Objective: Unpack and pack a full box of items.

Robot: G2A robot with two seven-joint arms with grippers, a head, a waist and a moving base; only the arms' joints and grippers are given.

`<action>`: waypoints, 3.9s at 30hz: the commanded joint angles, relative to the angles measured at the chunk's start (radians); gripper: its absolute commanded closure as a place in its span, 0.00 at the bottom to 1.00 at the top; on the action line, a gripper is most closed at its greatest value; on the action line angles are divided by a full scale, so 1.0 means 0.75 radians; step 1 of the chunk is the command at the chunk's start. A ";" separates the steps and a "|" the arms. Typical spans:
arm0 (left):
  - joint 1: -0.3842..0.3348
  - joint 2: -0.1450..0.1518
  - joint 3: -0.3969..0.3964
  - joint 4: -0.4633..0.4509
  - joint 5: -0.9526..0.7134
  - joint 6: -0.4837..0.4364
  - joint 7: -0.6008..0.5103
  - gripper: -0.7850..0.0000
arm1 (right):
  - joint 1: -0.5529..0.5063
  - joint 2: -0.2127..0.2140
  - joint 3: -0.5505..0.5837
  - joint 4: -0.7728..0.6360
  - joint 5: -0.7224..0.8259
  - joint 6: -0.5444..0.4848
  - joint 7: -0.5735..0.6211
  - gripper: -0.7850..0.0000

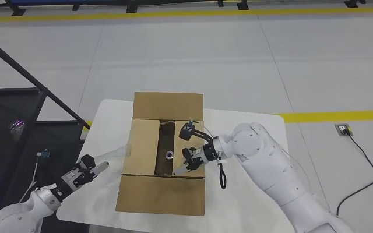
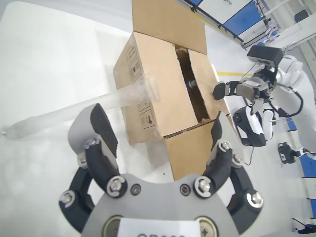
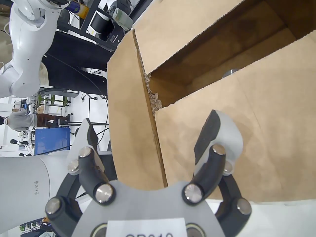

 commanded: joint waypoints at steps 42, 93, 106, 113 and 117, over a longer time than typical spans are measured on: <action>-0.035 0.271 0.405 0.215 -0.761 -0.119 -0.653 0.00 | 0.014 0.008 0.202 0.280 -0.283 0.175 -1.026 0.00; -0.180 0.296 0.557 0.139 -0.669 0.039 0.003 0.00 | 0.218 -0.078 0.081 0.673 0.538 -0.340 -0.340 0.00; -0.293 0.269 0.681 0.127 -0.466 0.136 0.105 0.00 | 0.207 -0.062 0.048 0.628 0.709 -0.059 -0.059 0.00; -0.370 0.250 0.755 0.166 -0.432 0.173 0.129 0.00 | 0.200 -0.085 0.025 0.656 0.788 -0.014 -0.020 0.00; -0.383 0.244 0.753 0.181 -0.433 0.160 0.162 0.00 | 0.187 -0.099 0.007 0.666 0.816 -0.002 -0.002 0.00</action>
